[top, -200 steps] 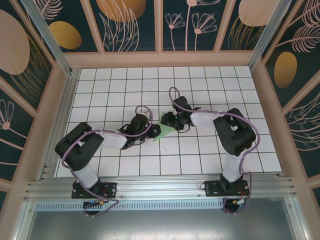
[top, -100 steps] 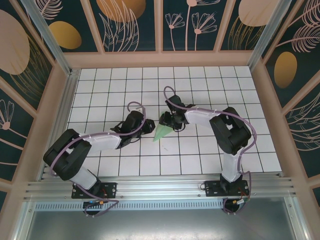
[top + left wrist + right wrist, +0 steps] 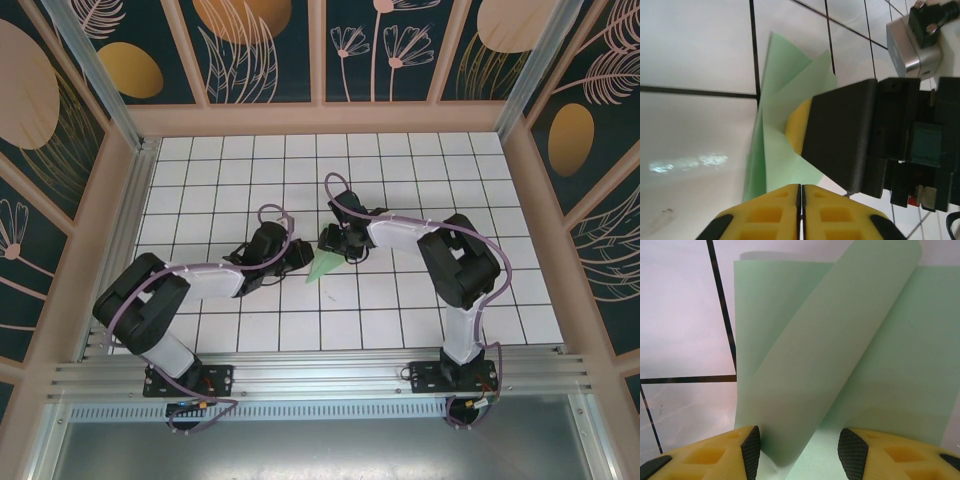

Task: Fold a paper plane with a square sheet of paper (pick it up from the middle)
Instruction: Fourth fold the wing at the center of the table.

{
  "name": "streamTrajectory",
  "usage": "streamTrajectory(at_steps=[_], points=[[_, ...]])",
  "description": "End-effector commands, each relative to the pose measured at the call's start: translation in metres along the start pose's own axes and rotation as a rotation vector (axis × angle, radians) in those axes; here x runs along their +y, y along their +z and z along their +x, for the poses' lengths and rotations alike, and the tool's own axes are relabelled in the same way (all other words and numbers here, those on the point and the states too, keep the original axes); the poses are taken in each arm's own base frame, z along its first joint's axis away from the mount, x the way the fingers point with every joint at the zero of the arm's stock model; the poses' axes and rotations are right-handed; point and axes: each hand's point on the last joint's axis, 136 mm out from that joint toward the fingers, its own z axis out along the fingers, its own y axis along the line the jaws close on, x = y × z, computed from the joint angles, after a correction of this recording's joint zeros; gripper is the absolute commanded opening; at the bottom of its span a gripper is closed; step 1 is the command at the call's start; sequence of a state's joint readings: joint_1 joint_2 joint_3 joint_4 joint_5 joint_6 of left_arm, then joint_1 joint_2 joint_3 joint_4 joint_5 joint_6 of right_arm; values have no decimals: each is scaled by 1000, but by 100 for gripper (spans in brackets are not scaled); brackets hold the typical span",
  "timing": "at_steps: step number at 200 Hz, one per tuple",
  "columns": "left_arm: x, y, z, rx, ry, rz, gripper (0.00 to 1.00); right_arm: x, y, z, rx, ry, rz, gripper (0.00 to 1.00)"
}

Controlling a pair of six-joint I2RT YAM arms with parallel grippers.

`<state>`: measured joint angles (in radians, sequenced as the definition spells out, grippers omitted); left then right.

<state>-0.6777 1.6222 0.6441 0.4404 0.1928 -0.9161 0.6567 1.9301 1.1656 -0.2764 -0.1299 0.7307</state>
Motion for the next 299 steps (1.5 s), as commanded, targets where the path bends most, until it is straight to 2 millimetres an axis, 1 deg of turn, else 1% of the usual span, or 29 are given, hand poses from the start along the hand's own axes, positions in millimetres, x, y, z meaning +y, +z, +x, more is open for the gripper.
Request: streamTrajectory(at_steps=[1,16,26,27,30,42,73,89,134,162,225,299], points=[[-7,10,8,57,-34,67,8,-93,37,43,124,15,314,53],[-1,15,12,71,-38,53,6,-93,38,44,129,21,313,52],[-2,16,12,76,-32,48,4,-93,38,44,129,22,310,52],[2,18,15,85,-35,37,4,-92,38,45,129,22,309,52],[6,21,18,98,-37,29,4,-92,38,45,130,22,309,52],[7,23,20,109,-36,31,4,-92,38,45,131,26,308,52],[11,24,23,127,-20,9,5,-92,39,45,135,28,306,52],[17,24,24,130,-14,-20,5,-92,39,46,137,30,306,51],[29,23,20,113,6,-99,4,-94,41,47,143,36,312,52],[28,22,17,106,10,-102,4,-95,42,49,151,43,322,52],[29,25,22,127,8,-102,5,-97,44,51,159,42,336,53],[39,28,27,146,5,-135,4,-96,47,54,171,37,351,53]])
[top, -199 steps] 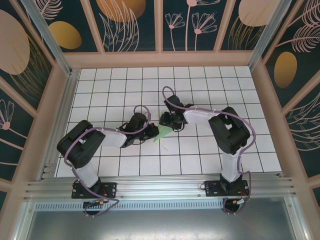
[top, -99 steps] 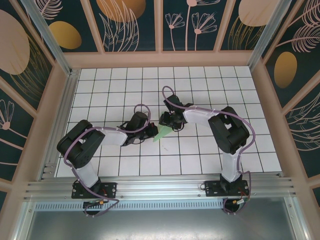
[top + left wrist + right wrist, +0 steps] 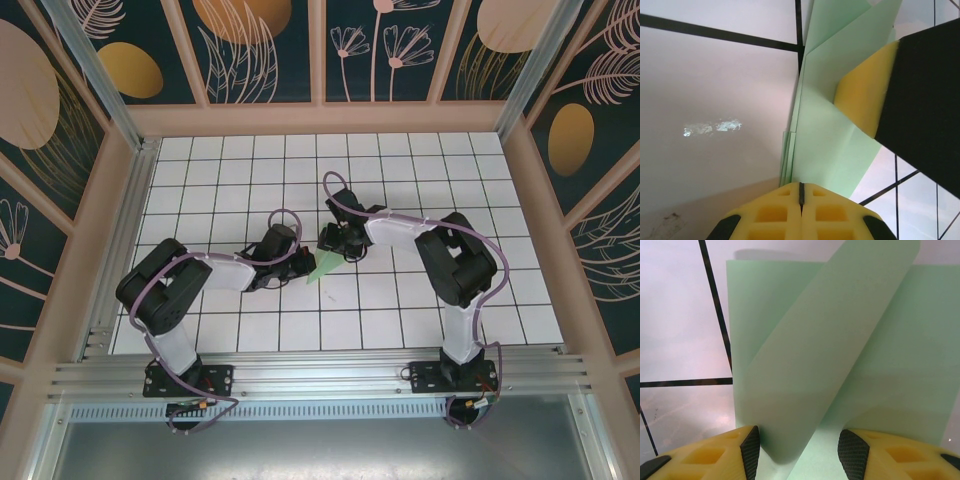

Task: Fold a paper plane with a square sheet of paper (pick it up from the middle)
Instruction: Fourth fold the wing at the center of the table.

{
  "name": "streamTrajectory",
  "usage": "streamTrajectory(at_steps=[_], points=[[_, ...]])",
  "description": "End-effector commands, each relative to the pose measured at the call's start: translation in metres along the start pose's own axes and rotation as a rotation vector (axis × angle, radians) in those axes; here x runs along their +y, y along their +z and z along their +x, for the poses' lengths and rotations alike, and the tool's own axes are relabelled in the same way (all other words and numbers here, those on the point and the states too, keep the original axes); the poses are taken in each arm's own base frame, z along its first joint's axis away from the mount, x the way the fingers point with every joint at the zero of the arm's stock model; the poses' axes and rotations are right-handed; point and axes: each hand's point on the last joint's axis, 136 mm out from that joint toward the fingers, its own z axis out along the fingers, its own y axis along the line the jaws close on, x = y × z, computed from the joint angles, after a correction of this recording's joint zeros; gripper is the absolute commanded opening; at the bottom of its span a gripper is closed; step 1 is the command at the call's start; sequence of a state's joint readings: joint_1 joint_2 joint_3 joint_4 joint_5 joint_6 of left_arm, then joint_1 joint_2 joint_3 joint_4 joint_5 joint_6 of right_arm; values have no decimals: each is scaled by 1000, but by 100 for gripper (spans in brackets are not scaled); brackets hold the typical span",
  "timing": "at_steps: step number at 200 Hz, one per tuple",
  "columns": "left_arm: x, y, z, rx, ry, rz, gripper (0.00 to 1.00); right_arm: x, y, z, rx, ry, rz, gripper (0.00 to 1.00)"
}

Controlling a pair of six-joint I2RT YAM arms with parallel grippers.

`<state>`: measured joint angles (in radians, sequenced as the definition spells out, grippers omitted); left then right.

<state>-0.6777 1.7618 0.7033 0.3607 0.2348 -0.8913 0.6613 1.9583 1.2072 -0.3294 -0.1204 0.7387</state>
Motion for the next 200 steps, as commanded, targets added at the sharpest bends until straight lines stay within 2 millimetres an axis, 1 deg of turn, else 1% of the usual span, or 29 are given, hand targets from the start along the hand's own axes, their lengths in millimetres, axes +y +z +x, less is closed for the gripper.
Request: streamTrajectory(at_steps=[1,73,106,128,144,200], points=[[8,3,0,14,12,-39,4,-93,48,51,149,30,318,53],[17,5,0,18,15,-95,4,-92,49,53,156,25,312,54],[21,5,1,22,8,-110,4,-83,48,51,153,1,261,57],[28,6,3,31,-5,-146,0,-79,46,48,147,-15,237,58],[31,6,3,31,-9,-160,0,-83,46,48,148,-22,257,57],[26,5,1,29,-23,-144,0,-102,52,52,160,-22,370,54]])
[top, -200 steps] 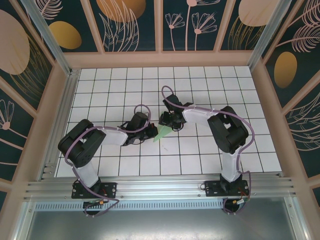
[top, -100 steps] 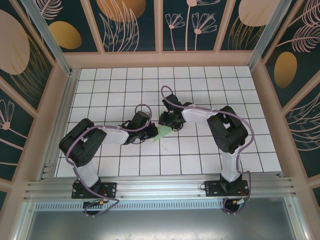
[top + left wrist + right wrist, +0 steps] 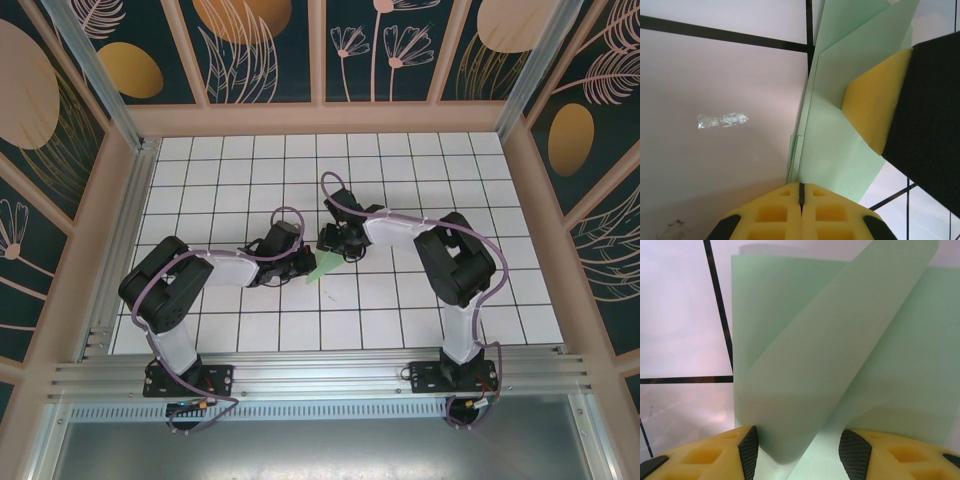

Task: Fold a paper plane with a square sheet of paper (pick it up from the middle)
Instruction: Fourth fold the wing at the center of the table.

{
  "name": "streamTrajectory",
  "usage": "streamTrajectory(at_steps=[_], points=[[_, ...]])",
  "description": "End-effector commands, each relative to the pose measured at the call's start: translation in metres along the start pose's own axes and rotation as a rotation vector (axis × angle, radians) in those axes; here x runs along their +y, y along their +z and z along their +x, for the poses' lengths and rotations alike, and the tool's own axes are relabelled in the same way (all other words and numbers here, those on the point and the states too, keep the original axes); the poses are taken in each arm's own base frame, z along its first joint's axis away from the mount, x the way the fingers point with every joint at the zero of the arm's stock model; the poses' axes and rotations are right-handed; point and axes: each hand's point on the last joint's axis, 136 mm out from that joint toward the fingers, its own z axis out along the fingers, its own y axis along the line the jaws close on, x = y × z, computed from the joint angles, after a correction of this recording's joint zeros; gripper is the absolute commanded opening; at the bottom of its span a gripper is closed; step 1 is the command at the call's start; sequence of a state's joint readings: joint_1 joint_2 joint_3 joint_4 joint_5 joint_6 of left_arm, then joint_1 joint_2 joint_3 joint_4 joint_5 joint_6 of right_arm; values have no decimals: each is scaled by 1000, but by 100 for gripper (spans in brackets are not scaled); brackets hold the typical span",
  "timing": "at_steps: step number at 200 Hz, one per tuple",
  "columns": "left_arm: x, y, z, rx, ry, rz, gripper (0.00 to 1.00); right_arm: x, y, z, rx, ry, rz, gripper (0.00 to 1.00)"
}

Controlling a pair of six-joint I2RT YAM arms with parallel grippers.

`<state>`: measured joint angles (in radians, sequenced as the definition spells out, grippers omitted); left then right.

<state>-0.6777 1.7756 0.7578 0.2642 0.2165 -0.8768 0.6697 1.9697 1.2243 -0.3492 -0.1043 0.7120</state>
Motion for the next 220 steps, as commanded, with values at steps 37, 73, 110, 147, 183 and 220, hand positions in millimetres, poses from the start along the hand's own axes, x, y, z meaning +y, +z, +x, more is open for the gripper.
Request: streamTrajectory(at_steps=[37,73,110,147,183,220], points=[[13,-3,-2,-11,-23,-61,0,-108,55,58,172,0,418,53],[-17,-23,-17,-78,-33,45,5,-113,57,60,173,-10,452,52],[-28,-40,-20,-114,-58,111,8,-115,59,62,175,-18,468,51],[-31,-30,-8,-50,-65,157,7,-113,61,63,180,-18,460,51],[-24,-16,0,-6,-67,149,6,-111,63,64,189,-13,452,50],[-8,-5,10,26,-69,95,5,-111,64,65,193,-11,451,53]])
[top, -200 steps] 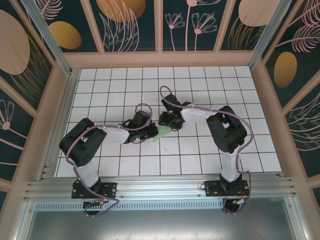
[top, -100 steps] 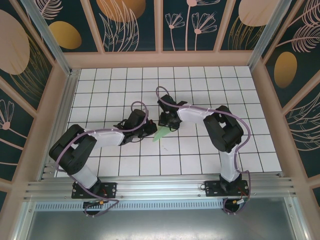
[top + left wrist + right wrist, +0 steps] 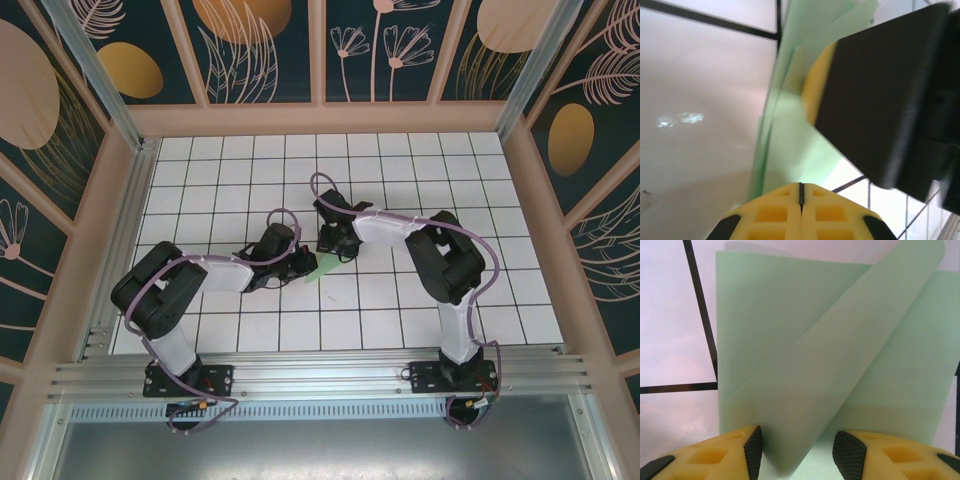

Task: Fold a paper plane with a square sheet of paper (pick it up from the middle)
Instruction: Fourth fold the wing at the center of the table.

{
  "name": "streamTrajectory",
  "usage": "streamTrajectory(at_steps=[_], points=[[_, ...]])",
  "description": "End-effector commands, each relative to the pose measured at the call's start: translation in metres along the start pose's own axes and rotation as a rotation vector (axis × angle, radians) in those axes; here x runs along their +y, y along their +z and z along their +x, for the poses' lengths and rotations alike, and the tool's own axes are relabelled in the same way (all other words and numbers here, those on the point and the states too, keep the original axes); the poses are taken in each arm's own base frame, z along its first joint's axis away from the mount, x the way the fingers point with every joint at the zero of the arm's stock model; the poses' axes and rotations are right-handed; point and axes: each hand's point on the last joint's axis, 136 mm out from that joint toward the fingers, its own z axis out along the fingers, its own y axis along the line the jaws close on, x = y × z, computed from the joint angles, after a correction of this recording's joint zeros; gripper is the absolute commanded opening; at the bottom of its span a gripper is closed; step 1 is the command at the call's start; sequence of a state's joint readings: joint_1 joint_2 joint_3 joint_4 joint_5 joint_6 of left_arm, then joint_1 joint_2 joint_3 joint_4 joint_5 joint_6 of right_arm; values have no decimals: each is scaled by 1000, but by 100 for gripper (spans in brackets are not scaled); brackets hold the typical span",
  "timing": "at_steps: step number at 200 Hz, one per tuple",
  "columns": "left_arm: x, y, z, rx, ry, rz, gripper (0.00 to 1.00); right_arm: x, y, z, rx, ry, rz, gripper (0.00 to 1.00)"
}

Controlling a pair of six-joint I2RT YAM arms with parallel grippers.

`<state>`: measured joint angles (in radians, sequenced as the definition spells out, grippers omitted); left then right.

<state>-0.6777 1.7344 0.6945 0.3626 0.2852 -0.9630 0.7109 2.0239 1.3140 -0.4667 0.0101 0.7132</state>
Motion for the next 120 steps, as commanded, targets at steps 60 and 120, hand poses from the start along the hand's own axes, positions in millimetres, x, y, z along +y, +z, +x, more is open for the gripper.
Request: streamTrajectory(at_steps=[60,120], points=[[10,-4,-5,-25,9,-54,4,-101,75,71,221,0,347,59],[-1,-31,-22,-133,13,-60,4,-104,77,74,226,2,360,59]])
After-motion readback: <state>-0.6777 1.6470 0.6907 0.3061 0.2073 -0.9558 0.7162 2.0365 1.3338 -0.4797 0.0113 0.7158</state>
